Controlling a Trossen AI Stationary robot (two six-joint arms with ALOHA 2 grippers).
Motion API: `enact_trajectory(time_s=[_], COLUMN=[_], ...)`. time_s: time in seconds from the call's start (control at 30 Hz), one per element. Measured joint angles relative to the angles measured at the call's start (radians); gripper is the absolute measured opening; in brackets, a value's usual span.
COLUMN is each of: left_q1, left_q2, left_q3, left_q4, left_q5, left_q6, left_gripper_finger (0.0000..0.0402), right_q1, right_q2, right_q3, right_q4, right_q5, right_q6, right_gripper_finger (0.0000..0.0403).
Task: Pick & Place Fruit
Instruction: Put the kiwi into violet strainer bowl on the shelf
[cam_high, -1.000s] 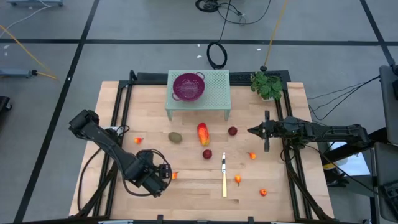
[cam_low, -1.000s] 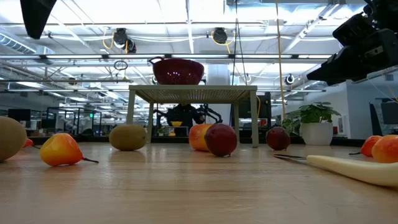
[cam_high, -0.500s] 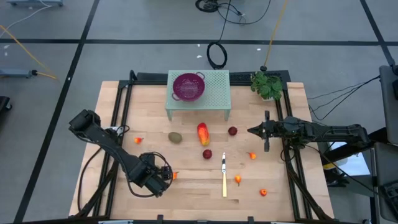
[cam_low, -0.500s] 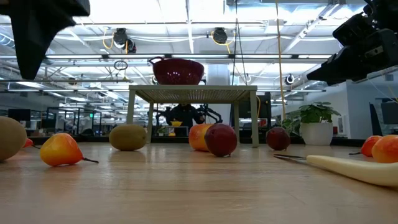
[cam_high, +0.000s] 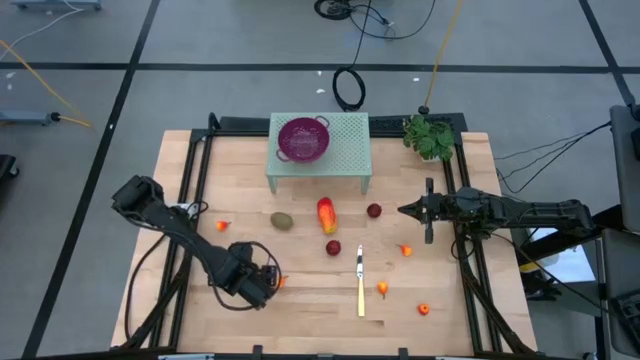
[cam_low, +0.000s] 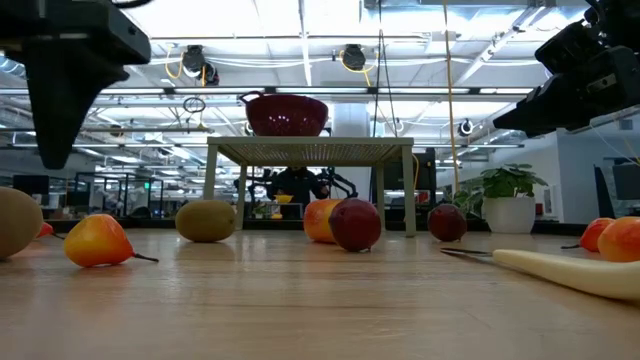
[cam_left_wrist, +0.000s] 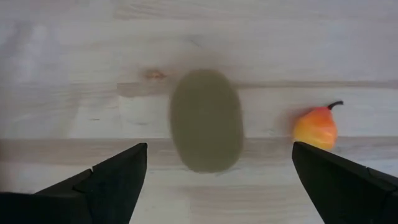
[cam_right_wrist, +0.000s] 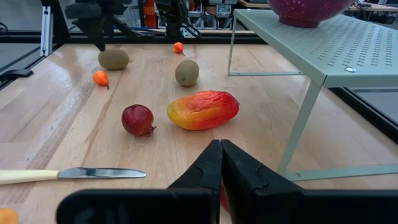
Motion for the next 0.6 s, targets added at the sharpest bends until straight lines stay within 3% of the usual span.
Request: enact_trajectory(time_s=[0.17, 0.6], left_q1=[0.016, 0.024], left_q2=[0.0, 0.0], left_q3=[-0.037, -0.124], left_q4=[0.023, 0.114], left_q5=[0.068, 0.078], left_q6=[0.025, 0.033], left_gripper_finger=[0.0399, 0.0397], right_q1=[0.0, 0.0], right_q2=[0.0, 0.0], right_q3=[0.0, 0.0], right_q4=[0.0, 0.0], right_q5=[0.0, 0.0], right_q6=[0.0, 0.0], right_gripper_finger=[0.0004, 0.0004])
